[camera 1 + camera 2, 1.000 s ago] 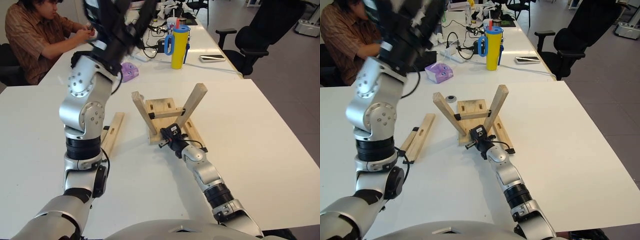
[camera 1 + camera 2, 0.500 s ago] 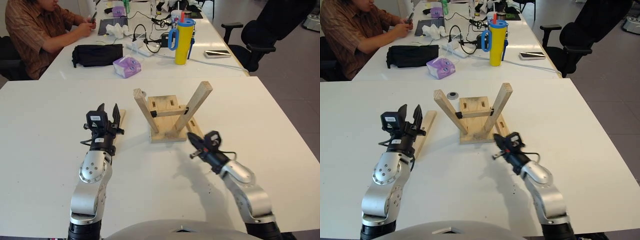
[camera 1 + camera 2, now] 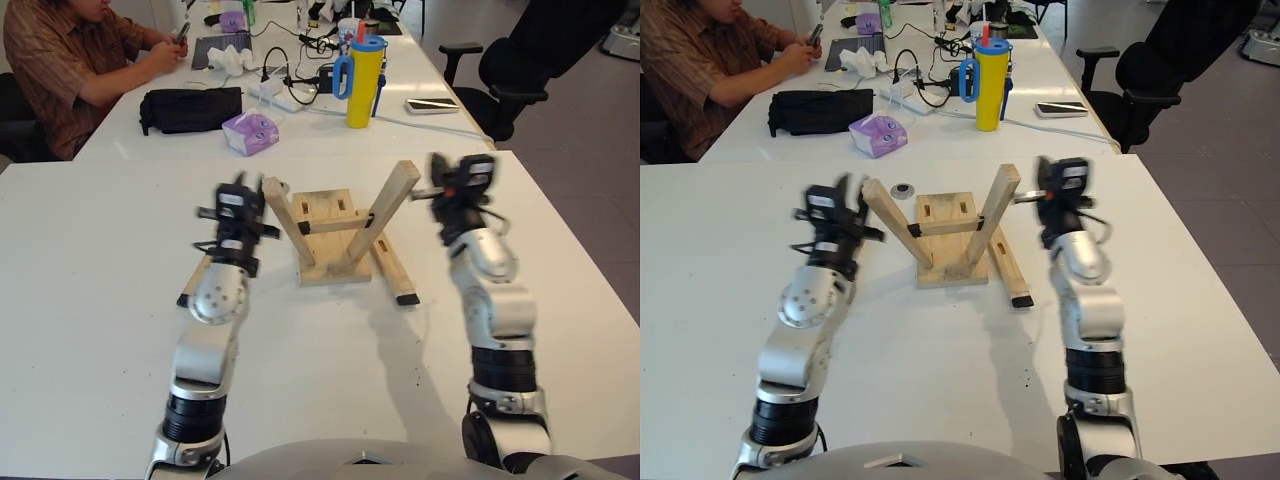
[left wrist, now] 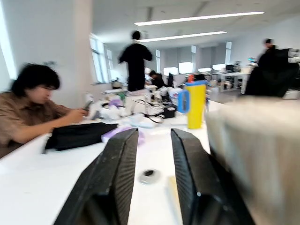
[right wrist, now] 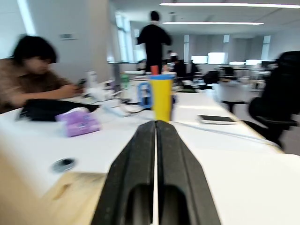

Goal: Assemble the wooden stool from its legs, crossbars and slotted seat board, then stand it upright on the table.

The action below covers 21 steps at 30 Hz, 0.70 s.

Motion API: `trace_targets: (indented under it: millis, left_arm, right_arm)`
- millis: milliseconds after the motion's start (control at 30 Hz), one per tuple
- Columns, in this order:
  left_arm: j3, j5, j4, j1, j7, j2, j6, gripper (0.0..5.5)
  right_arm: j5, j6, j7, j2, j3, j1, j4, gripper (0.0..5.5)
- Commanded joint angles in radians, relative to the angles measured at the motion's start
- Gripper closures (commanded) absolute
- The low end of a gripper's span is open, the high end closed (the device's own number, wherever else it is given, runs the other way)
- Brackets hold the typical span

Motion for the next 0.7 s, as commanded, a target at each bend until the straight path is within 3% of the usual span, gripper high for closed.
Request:
trace_targets:
  millis: [33,267,367,567,700]
  left_arm:
    - [-0.100,0.001,0.066,-0.084,-0.106,0.004,0.029,4.18]
    - [0.130,0.021,0.118,-0.065,-0.043,0.115,-0.017,4.18]
    - [0.225,0.004,0.185,-0.072,-0.092,0.209,-0.061,4.18]
    - [0.336,-0.131,0.400,-0.114,-0.440,0.467,-0.192,4.18]
    - [0.359,-0.235,0.523,-0.177,-0.720,0.629,-0.199,4.18]
  right_arm:
    - [-0.018,0.122,0.176,0.007,0.323,0.067,-0.014,5.50]
    - [-0.060,0.096,0.148,-0.074,0.178,0.082,0.098,5.50]
    - [-0.059,0.059,0.144,-0.072,0.119,0.051,0.147,5.50]
    - [-0.059,-0.050,0.159,-0.044,0.070,-0.056,0.189,5.50]
    - [-0.038,-0.109,0.406,-0.109,0.176,-0.096,0.196,5.50]
